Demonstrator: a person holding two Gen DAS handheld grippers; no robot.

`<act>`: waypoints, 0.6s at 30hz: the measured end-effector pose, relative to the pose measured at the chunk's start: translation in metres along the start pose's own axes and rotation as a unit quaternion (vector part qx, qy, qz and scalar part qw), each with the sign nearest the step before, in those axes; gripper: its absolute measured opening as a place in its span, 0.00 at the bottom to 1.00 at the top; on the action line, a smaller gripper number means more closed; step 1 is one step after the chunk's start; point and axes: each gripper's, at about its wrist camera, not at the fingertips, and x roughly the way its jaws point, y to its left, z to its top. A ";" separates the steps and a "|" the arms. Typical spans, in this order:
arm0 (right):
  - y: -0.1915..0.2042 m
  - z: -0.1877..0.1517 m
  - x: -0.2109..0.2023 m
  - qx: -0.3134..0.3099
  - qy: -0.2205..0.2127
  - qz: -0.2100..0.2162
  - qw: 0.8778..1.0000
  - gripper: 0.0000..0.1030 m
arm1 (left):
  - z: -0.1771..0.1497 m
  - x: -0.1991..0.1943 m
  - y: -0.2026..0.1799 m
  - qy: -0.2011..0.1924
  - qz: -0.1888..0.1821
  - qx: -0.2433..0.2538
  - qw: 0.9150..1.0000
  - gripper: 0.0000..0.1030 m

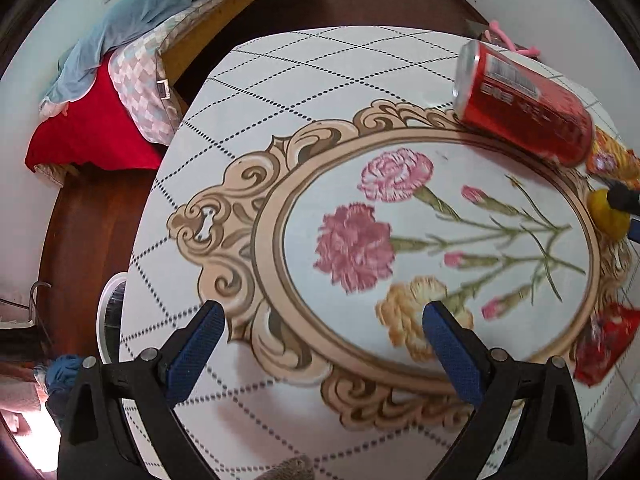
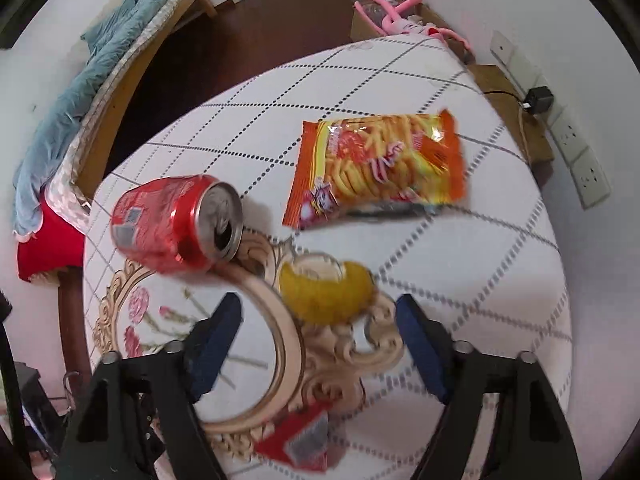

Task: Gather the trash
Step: 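Grasp the red chip bag with the left tool while the right tool grasps the yellow lemon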

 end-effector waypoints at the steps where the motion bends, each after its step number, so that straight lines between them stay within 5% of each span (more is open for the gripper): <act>1: 0.001 0.003 0.005 -0.005 0.004 0.000 1.000 0.54 | 0.001 0.001 -0.001 0.001 -0.001 -0.001 1.000 0.98; 5: -0.002 -0.003 0.002 -0.026 -0.006 -0.001 1.000 0.30 | -0.001 -0.008 -0.006 -0.001 -0.021 0.006 1.000 0.98; 10: -0.032 -0.035 -0.025 -0.015 -0.018 -0.003 1.000 0.28 | -0.017 -0.042 -0.036 -0.021 -0.101 0.046 0.994 0.98; 14: -0.074 -0.070 -0.048 0.020 -0.020 -0.012 1.000 0.28 | -0.035 -0.065 -0.081 -0.013 -0.182 0.088 0.979 0.98; 18: -0.101 -0.093 -0.052 0.044 -0.010 -0.016 0.999 0.28 | -0.042 -0.067 -0.127 -0.016 -0.208 0.126 0.970 0.97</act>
